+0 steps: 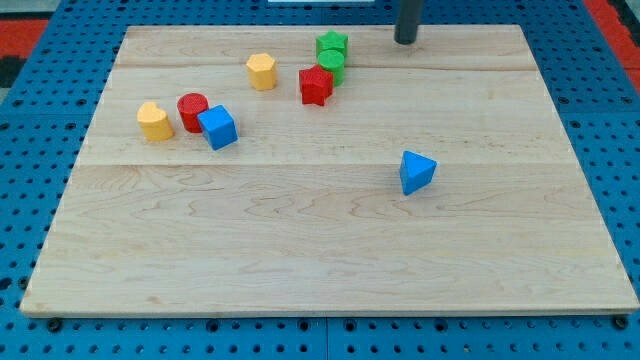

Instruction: Move the red circle into the red star

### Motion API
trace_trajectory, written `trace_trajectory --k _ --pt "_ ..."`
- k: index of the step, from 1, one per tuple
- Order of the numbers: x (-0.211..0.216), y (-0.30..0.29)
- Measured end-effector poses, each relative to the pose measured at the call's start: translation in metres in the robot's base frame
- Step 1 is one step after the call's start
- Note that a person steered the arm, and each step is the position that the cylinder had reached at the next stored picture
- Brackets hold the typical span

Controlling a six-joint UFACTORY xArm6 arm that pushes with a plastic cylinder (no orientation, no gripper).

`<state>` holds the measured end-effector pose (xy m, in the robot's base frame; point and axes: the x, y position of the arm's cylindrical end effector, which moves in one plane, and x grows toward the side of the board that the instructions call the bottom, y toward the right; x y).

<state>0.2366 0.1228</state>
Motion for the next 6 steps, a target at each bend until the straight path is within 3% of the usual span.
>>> trace_trajectory --k 1,3,6 --pt "0.049 -0.005" --pt "0.057 -0.078" --pt "0.06 -0.081"
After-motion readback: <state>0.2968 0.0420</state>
